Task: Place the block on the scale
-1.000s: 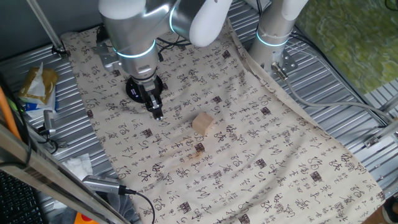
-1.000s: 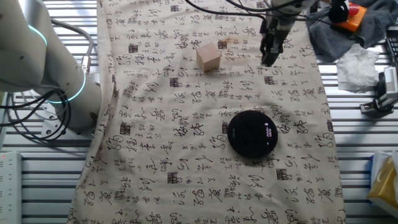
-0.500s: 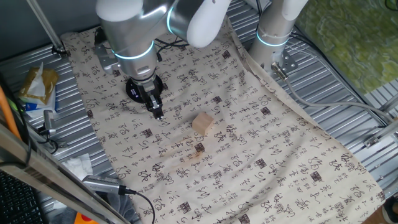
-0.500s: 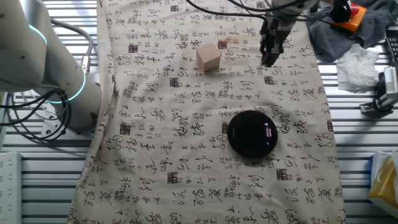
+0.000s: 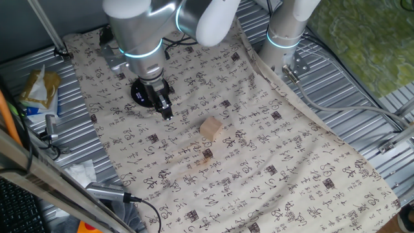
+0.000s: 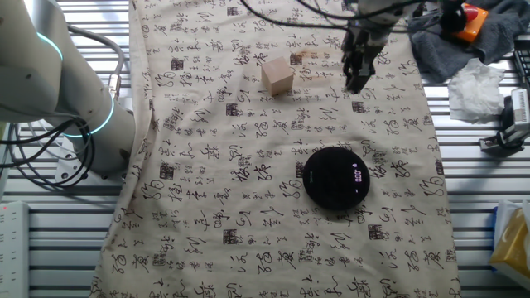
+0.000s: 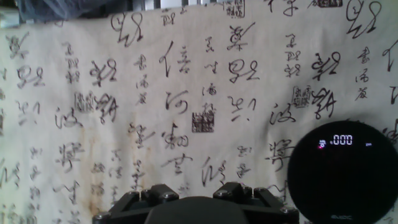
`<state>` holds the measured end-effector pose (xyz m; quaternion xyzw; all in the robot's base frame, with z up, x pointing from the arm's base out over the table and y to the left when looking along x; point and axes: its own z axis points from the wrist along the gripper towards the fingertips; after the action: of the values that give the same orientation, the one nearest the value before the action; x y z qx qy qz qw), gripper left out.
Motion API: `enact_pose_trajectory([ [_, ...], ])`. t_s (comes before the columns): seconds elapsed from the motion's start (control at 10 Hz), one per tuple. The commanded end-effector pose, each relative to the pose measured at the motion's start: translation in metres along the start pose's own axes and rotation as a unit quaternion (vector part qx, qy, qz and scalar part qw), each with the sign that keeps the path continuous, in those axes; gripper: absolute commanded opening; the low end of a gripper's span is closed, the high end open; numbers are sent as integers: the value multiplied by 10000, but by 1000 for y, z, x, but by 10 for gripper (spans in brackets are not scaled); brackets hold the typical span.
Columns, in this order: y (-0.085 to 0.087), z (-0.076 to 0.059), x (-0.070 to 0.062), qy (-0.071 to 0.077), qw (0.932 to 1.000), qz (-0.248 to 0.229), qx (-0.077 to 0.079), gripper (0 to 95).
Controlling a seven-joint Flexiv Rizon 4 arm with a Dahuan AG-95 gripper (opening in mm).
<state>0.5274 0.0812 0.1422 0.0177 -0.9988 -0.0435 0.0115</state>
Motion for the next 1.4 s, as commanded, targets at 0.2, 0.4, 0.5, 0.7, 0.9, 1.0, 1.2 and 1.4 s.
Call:
enact_pose_trajectory([
  [0.2, 0, 0, 0, -10, 9996, -185, 224, 570],
  [0.4, 0, 0, 0, 30, 9986, -483, 233, 570],
  [0.5, 0, 0, 0, 37, 9982, -561, 216, 570],
  [0.7, 0, 0, 0, 44, 9973, -708, 197, 570],
  [0.9, 0, 0, 0, 15, 9969, -767, 200, 570],
  [1.0, 0, 0, 0, 19, 9968, -775, 211, 570],
  [1.2, 0, 0, 0, 26, 9967, -783, 208, 570],
  [1.4, 0, 0, 0, 27, 9965, -811, 203, 570],
])
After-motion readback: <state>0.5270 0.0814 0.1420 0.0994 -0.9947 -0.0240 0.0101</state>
